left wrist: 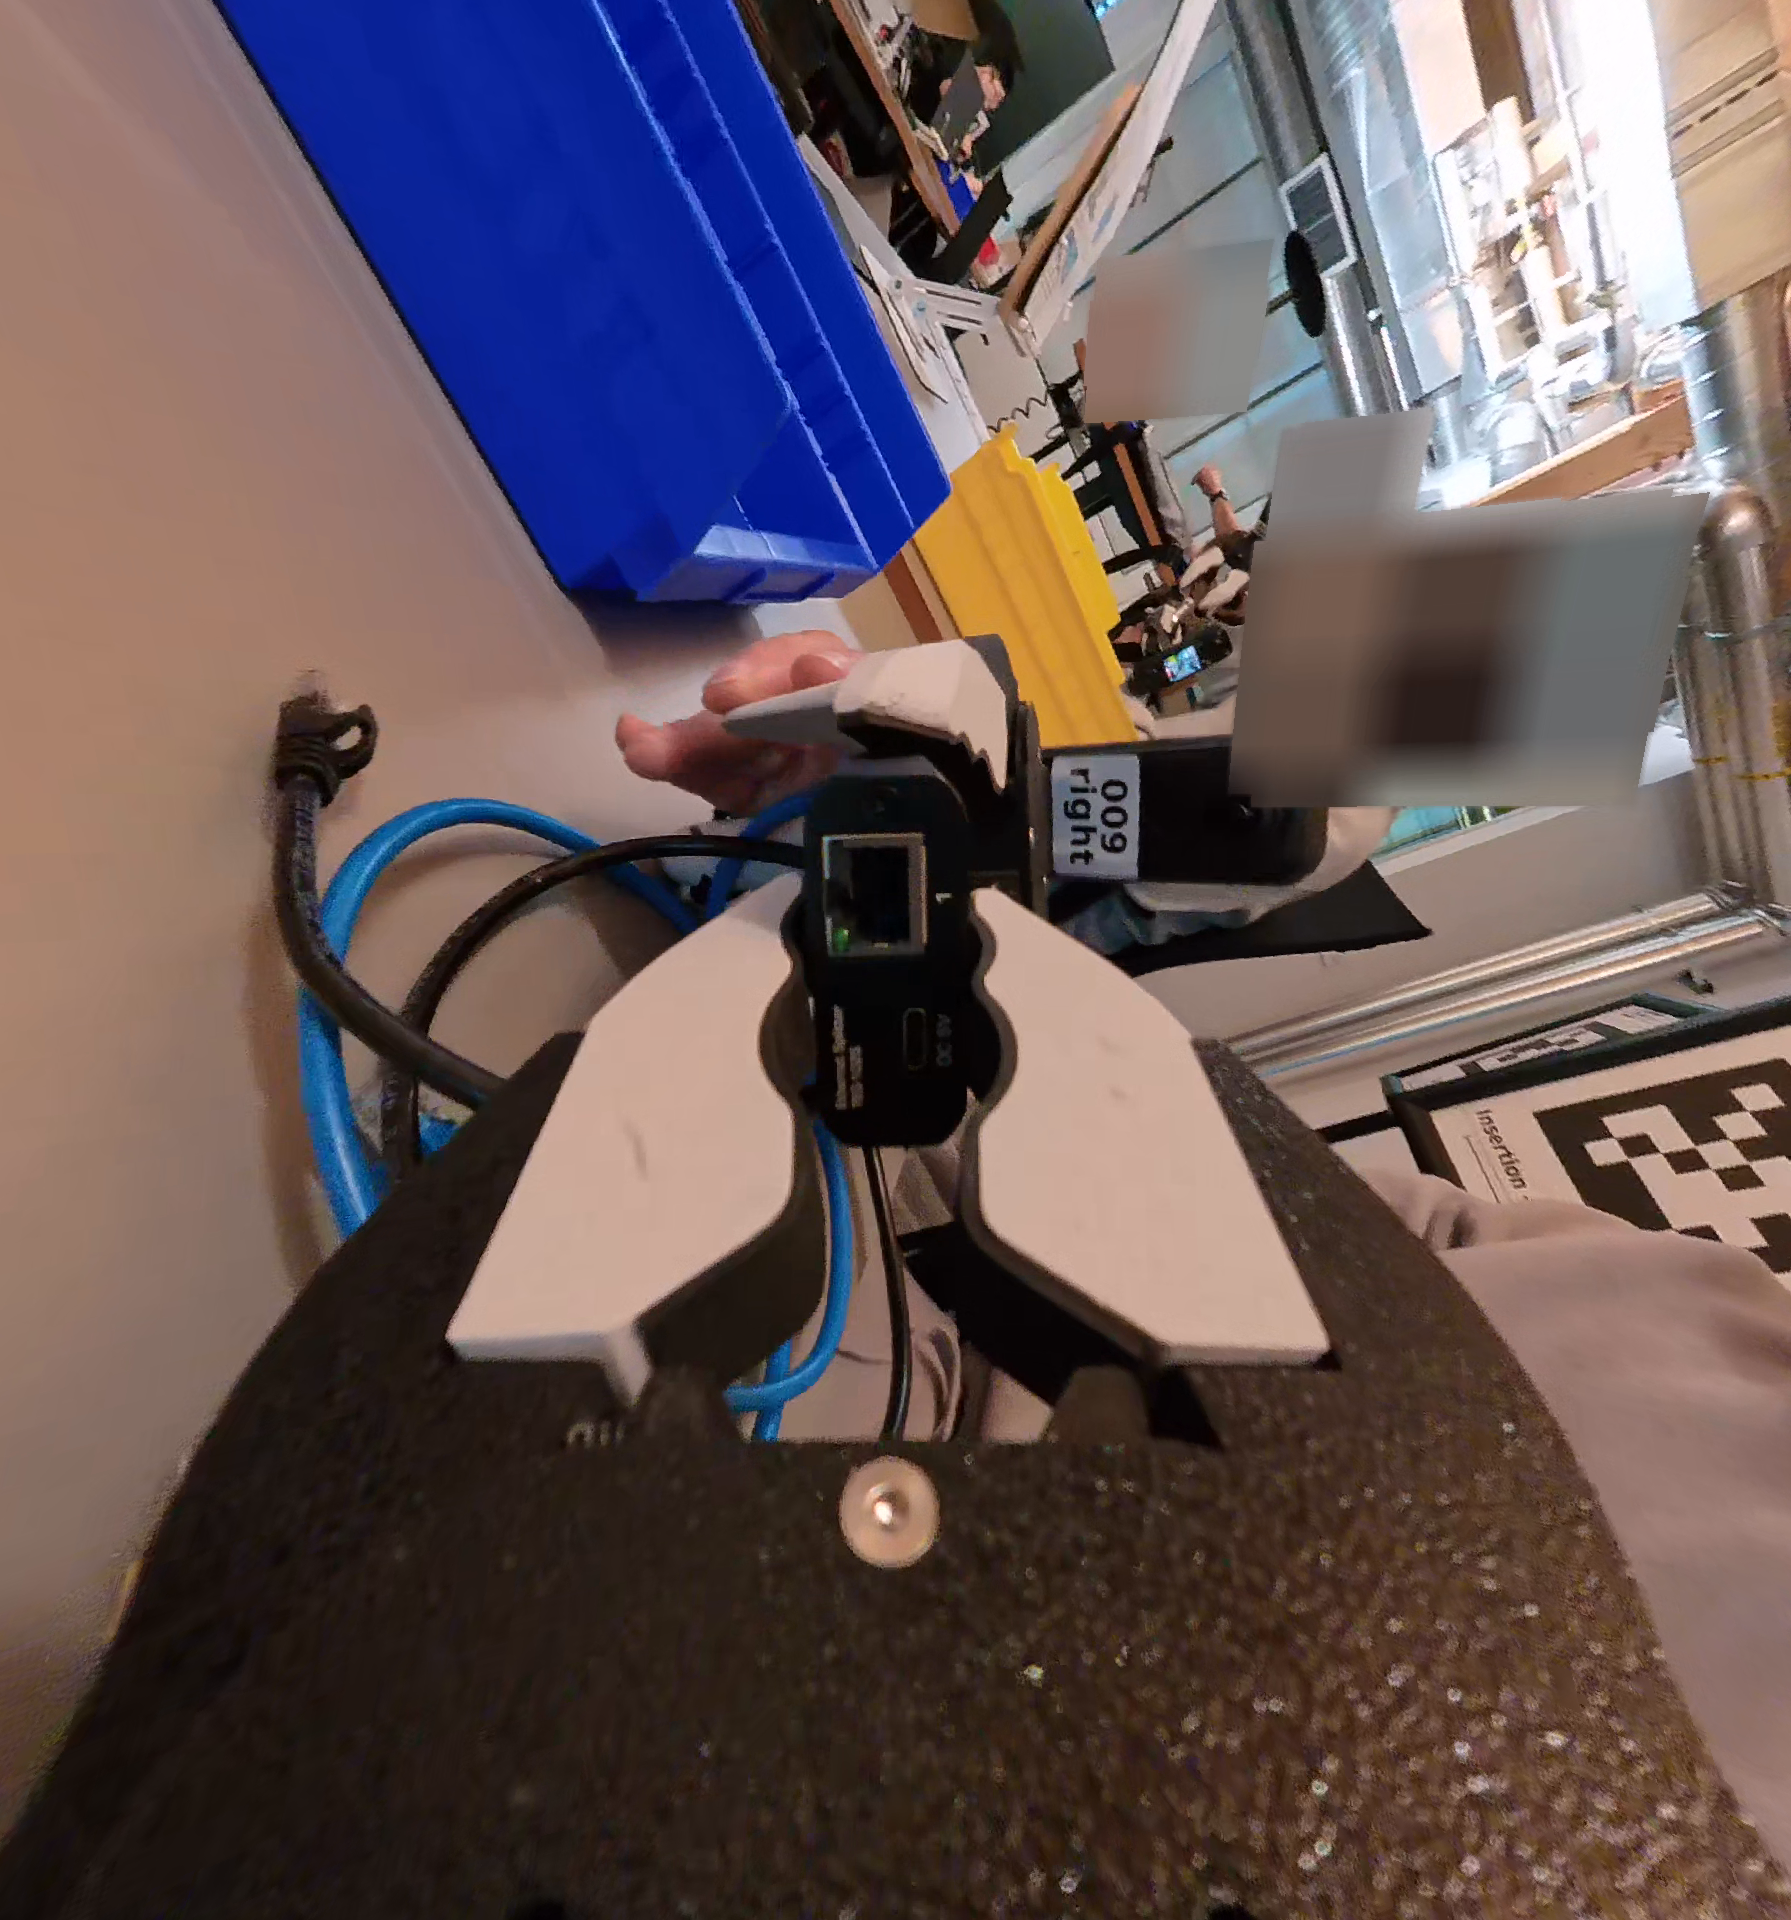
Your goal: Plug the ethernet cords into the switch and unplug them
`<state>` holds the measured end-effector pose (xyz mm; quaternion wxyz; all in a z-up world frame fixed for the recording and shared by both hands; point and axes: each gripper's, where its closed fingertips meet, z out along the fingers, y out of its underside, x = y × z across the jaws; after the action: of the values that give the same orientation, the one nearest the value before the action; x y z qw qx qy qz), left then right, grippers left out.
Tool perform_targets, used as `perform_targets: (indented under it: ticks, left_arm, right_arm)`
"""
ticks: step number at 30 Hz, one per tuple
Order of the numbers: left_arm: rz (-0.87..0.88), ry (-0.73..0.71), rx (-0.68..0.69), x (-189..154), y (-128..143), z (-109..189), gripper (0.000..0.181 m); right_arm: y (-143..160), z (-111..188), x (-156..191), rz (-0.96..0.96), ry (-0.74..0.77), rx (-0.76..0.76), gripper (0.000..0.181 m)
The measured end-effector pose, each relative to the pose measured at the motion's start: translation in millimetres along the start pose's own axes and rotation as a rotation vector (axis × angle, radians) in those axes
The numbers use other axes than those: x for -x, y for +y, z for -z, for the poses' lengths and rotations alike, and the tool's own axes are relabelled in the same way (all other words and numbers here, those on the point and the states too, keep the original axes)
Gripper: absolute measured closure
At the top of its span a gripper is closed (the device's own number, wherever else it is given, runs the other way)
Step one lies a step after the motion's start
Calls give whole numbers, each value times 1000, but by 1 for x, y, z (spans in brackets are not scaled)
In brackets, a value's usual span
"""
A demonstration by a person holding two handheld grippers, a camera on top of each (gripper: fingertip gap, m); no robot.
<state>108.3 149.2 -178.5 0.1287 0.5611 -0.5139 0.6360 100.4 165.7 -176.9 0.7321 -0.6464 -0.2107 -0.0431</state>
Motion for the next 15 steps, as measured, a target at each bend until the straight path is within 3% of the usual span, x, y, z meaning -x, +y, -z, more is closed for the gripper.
perform_targets:
  ticks: [15]
  left_arm:
    - [52,36,-60,0,-6,0,158]
  right_arm:
    - [5,-6,-4,15,59,50,112]
